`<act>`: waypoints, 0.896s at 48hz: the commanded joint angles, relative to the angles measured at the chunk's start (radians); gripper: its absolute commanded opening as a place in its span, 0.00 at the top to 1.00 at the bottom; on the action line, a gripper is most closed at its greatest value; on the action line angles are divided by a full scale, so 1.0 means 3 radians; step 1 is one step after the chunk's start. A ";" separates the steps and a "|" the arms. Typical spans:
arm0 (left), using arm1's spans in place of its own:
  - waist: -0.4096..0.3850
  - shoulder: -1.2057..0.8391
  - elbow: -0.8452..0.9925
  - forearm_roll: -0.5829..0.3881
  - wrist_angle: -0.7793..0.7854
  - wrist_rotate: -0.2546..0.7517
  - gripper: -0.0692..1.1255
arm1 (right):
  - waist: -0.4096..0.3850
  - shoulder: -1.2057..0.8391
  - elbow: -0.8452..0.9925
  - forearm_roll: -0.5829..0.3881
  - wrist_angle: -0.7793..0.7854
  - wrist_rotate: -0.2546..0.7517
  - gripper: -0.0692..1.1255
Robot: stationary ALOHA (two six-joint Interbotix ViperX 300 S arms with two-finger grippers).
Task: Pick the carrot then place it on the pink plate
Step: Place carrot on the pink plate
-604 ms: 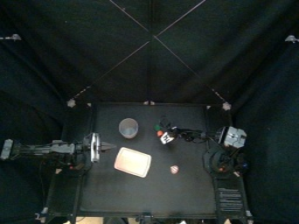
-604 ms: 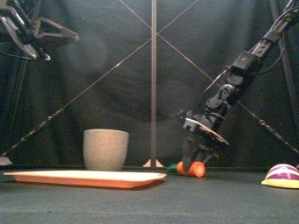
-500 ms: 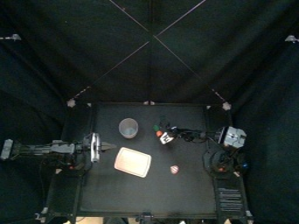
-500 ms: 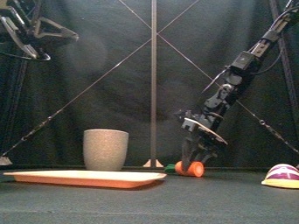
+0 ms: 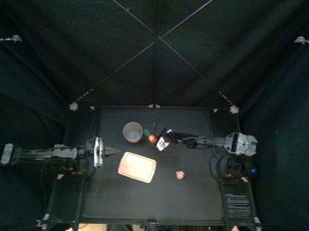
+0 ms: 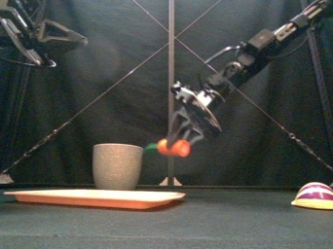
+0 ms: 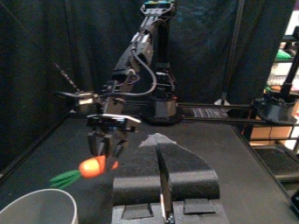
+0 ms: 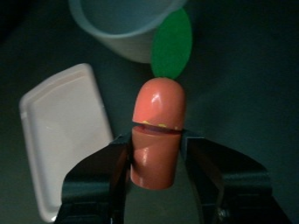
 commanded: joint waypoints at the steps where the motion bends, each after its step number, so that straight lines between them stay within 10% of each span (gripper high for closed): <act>1: -0.0010 0.0005 -0.0051 0.0000 -0.0020 0.0000 0.98 | 0.0276 -0.0010 -0.0307 -0.0061 0.0015 -0.0010 0.66; 30: -0.0010 0.0005 -0.0051 0.0000 -0.0015 0.0005 0.98 | 0.0839 0.0757 -0.0752 -0.0199 0.0036 0.0010 0.65; 43: -0.0010 0.0005 -0.0051 0.0000 -0.0010 0.0000 0.98 | 0.0890 0.0833 -0.0741 -0.0235 0.0015 0.0005 0.45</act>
